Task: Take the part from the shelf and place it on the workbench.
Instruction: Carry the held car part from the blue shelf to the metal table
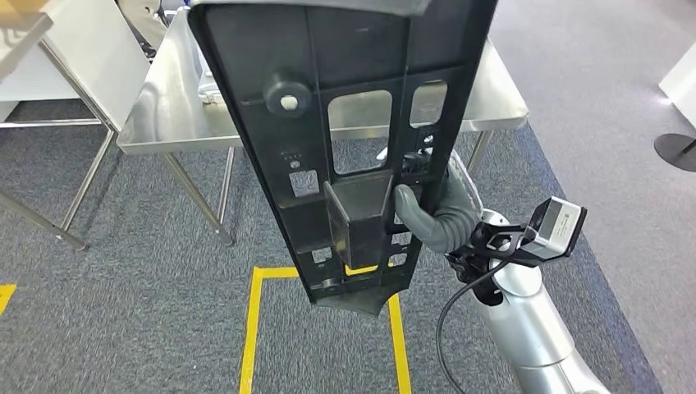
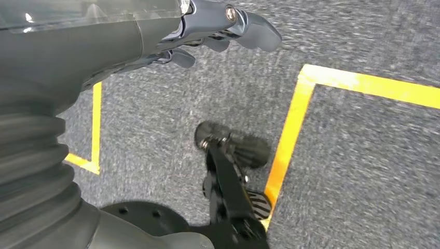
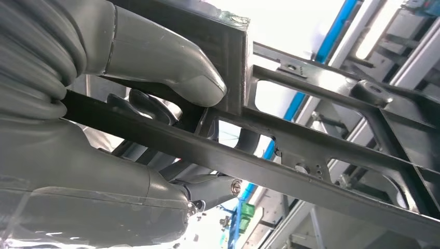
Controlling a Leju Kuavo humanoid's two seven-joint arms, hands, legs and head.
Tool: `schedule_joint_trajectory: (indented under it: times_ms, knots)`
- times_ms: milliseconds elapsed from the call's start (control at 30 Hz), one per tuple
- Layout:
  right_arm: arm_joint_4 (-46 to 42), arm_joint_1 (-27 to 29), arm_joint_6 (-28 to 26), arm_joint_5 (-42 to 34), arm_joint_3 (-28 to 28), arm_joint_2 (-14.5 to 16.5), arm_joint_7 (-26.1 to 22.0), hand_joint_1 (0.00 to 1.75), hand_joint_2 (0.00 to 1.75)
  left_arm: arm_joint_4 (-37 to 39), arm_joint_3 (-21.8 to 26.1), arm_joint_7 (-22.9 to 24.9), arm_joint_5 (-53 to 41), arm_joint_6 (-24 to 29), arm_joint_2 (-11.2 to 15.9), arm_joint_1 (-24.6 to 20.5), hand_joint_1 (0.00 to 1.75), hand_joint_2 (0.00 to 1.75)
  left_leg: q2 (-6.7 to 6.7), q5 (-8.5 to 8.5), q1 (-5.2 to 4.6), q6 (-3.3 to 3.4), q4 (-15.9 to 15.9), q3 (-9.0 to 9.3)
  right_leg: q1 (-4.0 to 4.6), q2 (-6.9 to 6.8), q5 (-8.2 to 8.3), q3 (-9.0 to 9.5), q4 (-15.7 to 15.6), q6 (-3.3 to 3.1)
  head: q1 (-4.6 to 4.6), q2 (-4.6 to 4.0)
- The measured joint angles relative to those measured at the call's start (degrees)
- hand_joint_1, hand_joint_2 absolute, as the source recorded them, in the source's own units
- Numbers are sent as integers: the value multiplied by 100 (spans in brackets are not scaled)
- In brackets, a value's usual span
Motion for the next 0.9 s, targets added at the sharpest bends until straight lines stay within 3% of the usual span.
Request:
schedule_joint_trajectory:
  times_ms: [67, 133, 200, 333, 400, 467, 500, 533, 567, 633, 700, 833, 900]
  knots:
    - [19, 11, 3, -2, 1, 0, -3, 175, 175, 0, 8, -3, 0, 0, 0, 7, 0, 175, 0, -103, -1, 3, 267, -225, 22, 10, -36, 34, 2, -14, 2, -1]
    - [59, 25, 7, -9, 3, 0, -21, 175, 175, 0, 28, -7, 0, 0, 3, 38, 0, 175, -3, 355, -43, 118, -199, -267, 73, 37, -162, 199, -2, -29, 3, -2]
    - [87, 30, 5, -14, 8, 1, -38, 175, 175, -1, 43, -16, 0, 0, 2, 54, 0, 175, -3, 864, -106, 245, -1013, -75, 101, 61, -269, 324, -11, -4, 5, -2]
    - [95, 42, -48, 54, 11, 2, -78, 175, 175, -2, 50, -59, -5, -10, 1, 54, 0, 175, -5, 919, -115, 314, -1190, 40, 95, 61, -358, 355, -9, 120, 6, -1]
    - [82, 43, -117, 120, 4, 2, -119, 175, 175, -2, 50, -79, -16, -32, -8, 48, 0, 175, 3, 913, -77, 357, -1278, 146, 88, 48, -553, 185, 371, 166, 12, -1]
    - [74, 51, -189, 193, -1, 1, -119, 175, 175, -2, 50, -84, -31, -56, -11, 39, 0, 175, -7, 861, -76, 382, -1290, 207, 58, 42, -831, -280, 1144, 209, 13, -1]
    - [74, 56, -218, 217, -2, 1, -95, 175, 175, -2, 51, -83, -39, -64, -11, 36, 0, 175, -20, 827, -75, 380, -1284, 232, 41, 41, -889, -508, 1462, 232, 13, -2]
    - [75, 60, -238, 226, -2, 0, -65, 175, 175, -2, 52, -81, -48, -69, -11, 35, 0, 175, -38, 789, -72, 372, -1276, 266, 24, 38, -835, -649, 1597, 253, 13, -2]
    - [75, 59, -249, 219, -2, 0, -37, 175, 175, -2, 53, -77, -57, -70, -11, 35, 0, 175, -58, 747, -67, 359, -1264, 309, 6, 35, -667, -672, 1501, 270, 13, -2]
    - [78, 42, -242, 187, -2, 0, -6, 175, 175, -2, 56, -64, -71, -72, -13, 33, 0, 175, -104, 642, -54, 316, -1226, 399, -33, 45, -154, -427, 783, 295, 15, -2]
    - [89, 11, -216, 151, 1, 0, 12, 175, 175, -2, 63, -48, -78, -71, -12, 18, 0, 175, -150, 545, -65, 249, -1163, 428, -40, 83, 92, -199, 192, 277, 9, -2]
    - [106, -36, -151, 96, 12, -1, 56, 175, 175, -2, 82, -16, -80, -64, -12, 8, 0, 175, -166, 445, -47, 111, -1152, 449, -21, 95, 20, -110, 65, 121, -16, -1]
    - [104, -64, -110, 61, 16, 2, 74, 175, 175, -2, 89, -7, -81, -62, -18, 5, 0, 175, -106, 273, -38, 56, -814, 313, -36, 76, -15, -21, 19, 48, -50, -1]
